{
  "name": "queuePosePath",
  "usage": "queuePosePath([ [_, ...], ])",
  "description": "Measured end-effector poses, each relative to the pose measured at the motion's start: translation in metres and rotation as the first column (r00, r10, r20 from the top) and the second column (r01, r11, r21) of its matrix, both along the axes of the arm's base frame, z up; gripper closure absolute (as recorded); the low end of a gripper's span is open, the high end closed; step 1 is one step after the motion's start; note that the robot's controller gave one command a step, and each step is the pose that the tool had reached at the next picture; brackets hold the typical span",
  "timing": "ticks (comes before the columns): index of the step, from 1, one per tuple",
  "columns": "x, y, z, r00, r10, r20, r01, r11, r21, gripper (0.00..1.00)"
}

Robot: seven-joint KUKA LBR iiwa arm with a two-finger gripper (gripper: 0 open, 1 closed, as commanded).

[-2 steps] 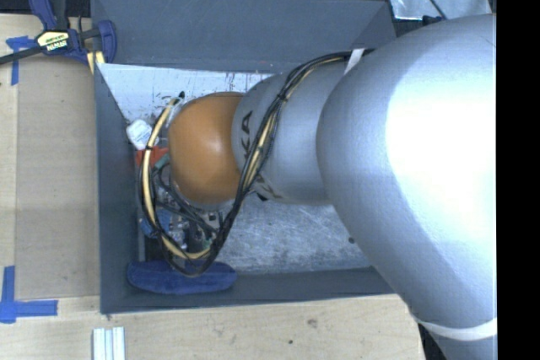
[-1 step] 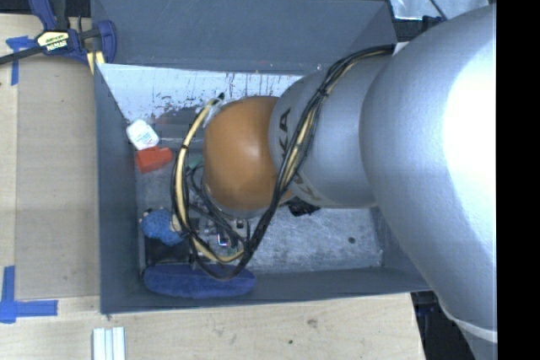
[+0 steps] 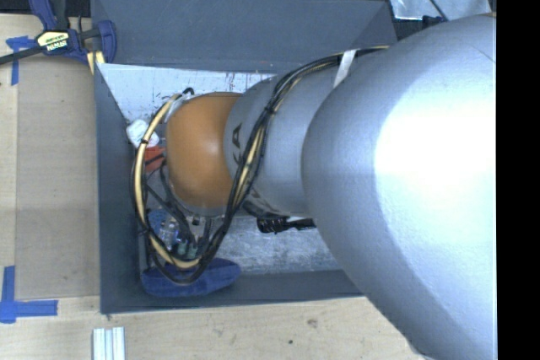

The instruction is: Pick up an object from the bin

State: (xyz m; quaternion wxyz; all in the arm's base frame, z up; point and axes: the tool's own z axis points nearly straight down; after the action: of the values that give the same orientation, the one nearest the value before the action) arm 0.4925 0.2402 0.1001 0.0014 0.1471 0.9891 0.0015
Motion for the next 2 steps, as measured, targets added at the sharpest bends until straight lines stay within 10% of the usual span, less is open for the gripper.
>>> queuePosePath([
  [1,-0.004,-0.030,-0.027,0.996,-0.083,0.014,0.083,0.997,0.006,0.00],
  [2,0.030,-0.027,-0.030,0.908,-0.419,-0.002,0.419,0.908,-0.002,0.00],
])
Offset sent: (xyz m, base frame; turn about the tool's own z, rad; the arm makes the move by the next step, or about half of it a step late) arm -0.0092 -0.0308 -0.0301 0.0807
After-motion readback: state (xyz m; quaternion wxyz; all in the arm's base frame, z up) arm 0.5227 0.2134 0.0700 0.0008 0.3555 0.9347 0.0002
